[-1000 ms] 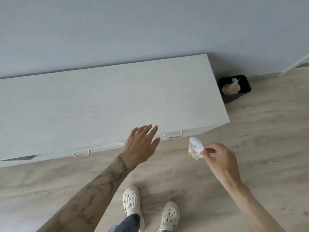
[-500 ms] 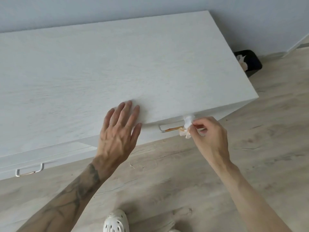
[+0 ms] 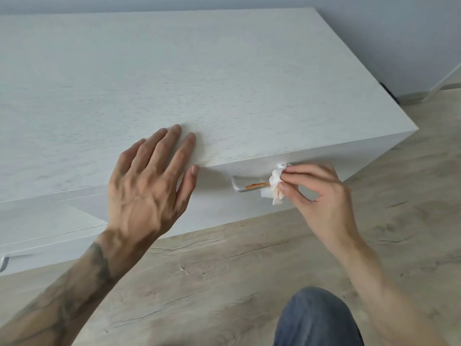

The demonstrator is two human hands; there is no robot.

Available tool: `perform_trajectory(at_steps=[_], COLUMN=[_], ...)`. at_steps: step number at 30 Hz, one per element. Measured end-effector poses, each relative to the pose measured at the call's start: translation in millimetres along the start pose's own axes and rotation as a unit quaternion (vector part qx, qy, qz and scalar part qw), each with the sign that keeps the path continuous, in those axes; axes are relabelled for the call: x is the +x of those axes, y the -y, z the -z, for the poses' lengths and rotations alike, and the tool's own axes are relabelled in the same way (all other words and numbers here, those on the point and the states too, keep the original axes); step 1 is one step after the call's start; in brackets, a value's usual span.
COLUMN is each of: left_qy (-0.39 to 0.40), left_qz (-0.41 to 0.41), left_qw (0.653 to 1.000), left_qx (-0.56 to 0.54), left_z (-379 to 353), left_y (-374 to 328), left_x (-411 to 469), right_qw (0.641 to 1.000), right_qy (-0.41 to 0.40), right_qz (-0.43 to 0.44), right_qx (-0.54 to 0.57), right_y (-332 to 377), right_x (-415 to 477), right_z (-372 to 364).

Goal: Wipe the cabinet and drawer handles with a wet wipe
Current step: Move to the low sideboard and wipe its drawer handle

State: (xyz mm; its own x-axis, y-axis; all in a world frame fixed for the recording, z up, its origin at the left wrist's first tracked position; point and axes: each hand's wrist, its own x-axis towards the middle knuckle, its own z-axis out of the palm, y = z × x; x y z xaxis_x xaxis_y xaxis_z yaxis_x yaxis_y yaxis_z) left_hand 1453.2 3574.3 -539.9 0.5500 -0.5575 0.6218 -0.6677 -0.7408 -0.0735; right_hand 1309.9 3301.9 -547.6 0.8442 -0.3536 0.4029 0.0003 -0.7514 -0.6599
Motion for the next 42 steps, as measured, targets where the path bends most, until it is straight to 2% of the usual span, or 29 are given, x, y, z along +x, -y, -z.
perform_trajectory(at_steps=[6,11,16,21,25,30,34,39,42], left_qy=[-0.048,-0.072,-0.094,-0.112,-0.114,-0.116,-0.116,-0.118,-0.121], left_qz=[-0.003,-0.007,-0.009,-0.002,0.011,0.013,0.011,0.013,0.01], left_qw=[0.998,0.997,0.994,0.992,0.991,0.991,0.991,0.991,0.991], left_qx=[0.032,0.04,0.055,0.06,0.066,0.065,0.065,0.058,0.057], left_z=[-7,-11,-14,-18,-19,-19,-18,-18,-18], left_y=[-2,-4,-4,-5,-9,-9,-8,-9,-8], left_x=[1,0,2,1,1,1,1,0,0], right_qw=[0.989,0.984,0.98,0.983,0.977,0.982,0.976,0.987,0.987], right_qy=[-0.027,-0.087,-0.075,-0.104,-0.087,-0.113,-0.08,-0.116,-0.083], right_qz=[0.139,0.142,0.181,0.148,0.195,0.147,0.199,0.112,0.135], right_qx=[-0.034,-0.054,-0.033,-0.015,-0.024,-0.023,-0.033,-0.01,0.008], right_y=[-12,-21,-23,-13,-15,-14,-16,-18,-15], right_x=[0,-6,-4,-9,-7,-12,-6,-12,-8], right_z=[-16,-22,-30,-42,-43,-43,-41,-37,-40])
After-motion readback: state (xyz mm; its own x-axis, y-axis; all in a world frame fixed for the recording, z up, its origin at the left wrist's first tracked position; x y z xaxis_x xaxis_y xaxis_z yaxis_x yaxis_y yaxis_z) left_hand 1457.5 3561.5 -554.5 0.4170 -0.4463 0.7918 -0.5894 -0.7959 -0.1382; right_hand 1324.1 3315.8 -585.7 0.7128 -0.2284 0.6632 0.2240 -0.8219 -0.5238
